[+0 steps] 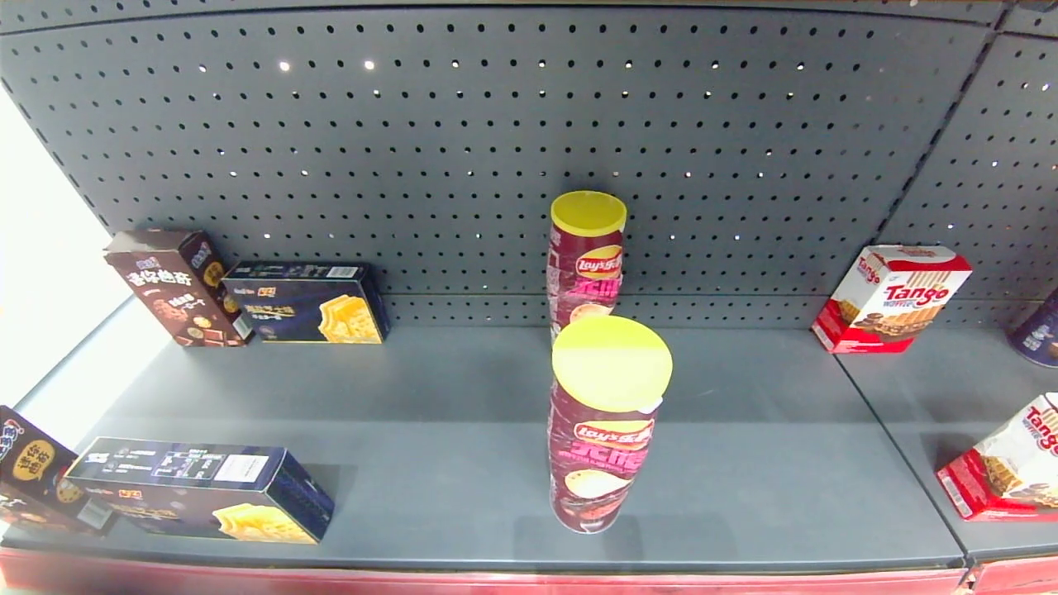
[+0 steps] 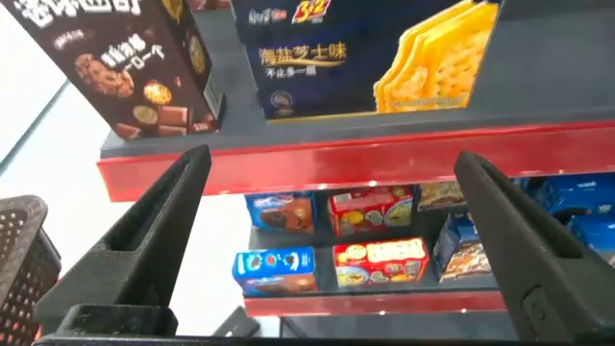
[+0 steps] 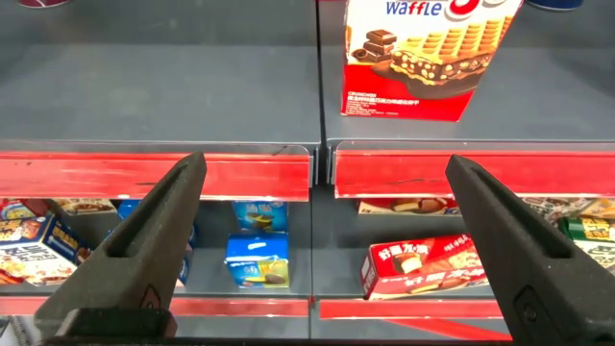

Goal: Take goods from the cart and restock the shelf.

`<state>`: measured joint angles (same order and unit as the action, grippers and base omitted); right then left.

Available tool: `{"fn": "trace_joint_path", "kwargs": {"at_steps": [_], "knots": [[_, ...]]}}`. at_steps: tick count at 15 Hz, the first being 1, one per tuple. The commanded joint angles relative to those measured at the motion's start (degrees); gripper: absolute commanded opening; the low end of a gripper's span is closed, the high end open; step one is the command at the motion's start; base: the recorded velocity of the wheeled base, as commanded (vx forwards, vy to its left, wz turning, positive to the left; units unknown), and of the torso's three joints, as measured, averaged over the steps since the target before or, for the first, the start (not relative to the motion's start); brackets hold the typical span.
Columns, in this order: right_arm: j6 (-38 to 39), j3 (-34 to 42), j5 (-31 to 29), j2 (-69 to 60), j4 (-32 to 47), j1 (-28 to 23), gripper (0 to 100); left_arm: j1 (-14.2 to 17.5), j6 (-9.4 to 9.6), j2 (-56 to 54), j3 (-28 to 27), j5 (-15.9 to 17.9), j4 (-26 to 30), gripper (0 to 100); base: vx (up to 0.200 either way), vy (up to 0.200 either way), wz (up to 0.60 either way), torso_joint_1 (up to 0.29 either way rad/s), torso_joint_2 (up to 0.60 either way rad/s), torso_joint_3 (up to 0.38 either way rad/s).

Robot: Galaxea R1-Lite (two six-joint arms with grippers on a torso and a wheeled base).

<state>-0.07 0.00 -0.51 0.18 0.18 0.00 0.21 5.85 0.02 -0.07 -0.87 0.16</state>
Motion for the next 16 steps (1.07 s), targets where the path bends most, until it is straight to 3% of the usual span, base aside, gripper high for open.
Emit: {"fn": "trace_joint_path", "kwargs": {"at_steps": [1,3,16], "knots": [[-0.01,0.0,-0.02,0.08,-0.01,0.0,100,-0.21,-0.31,0.06,0.07,0.07,0.02,100,0.0,0.0,0.0,0.0,0.0,0.0],[-0.01,0.0,-0.02,0.08,-0.01,0.0,100,-0.21,-2.25,0.06,0.07,0.43,0.02,100,0.0,0.0,0.0,0.0,0.0,0.0],[0.16,0.0,0.78,0.08,-0.01,0.0,100,-0.21,-2.25,0.06,0.07,1.48,0.02,100,0.0,0.0,0.0,0.0,0.0,0.0]]}}
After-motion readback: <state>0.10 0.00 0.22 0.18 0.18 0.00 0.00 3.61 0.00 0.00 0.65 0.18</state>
